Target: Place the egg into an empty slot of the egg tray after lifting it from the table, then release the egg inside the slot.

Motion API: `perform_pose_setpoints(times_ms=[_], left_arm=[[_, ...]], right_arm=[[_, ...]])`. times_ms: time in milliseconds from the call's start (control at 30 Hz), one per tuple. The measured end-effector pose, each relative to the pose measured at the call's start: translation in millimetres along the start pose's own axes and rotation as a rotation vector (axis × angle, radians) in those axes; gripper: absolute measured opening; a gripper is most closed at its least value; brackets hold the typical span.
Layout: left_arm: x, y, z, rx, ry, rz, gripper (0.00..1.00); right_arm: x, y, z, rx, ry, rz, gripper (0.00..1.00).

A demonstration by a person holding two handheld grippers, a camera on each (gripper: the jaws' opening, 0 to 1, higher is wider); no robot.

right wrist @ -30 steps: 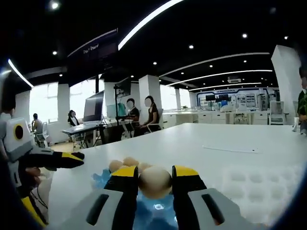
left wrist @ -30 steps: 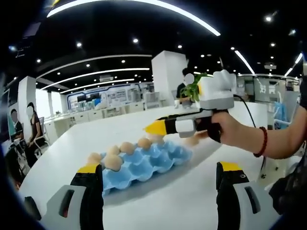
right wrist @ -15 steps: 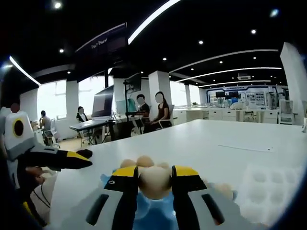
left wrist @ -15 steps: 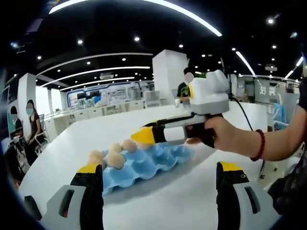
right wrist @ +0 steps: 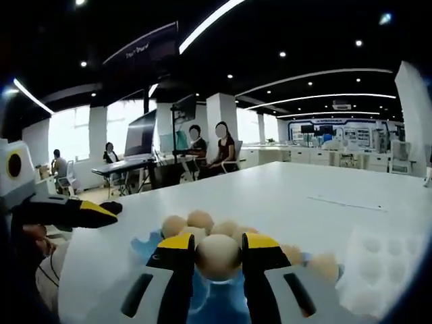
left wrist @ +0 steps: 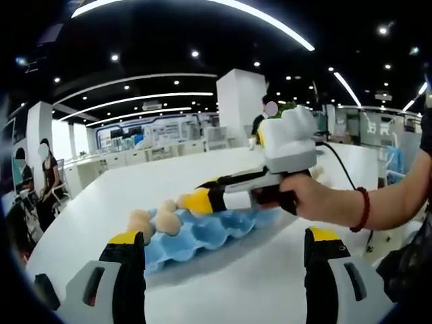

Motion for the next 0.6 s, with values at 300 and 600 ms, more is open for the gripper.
perform_pose_setpoints(times_ms=[300,600], left_arm=[[-9.5,-1,-2.7,0.001,-0.006,0.007,1.00],[-15.1,-2,-5.5,-0.004,-0.007,0.009,1.00]], right_arm=[[-2,7,-8.3,-0.019,-0.013,-0.031,0.29],[-4,13,-15.1,-0.050,0.004,-0.044,0.29]])
Point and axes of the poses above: the point that each gripper's makers call its tool centre point, and the gripper's own axes: y roughly forward along the fingers, x roughly to its right, z roughly out of its top, the point moved 7 cm from there along -y, roughly backward along the fingers, and after that the axes turned 1 degree about -y, right-handed, at the moved point
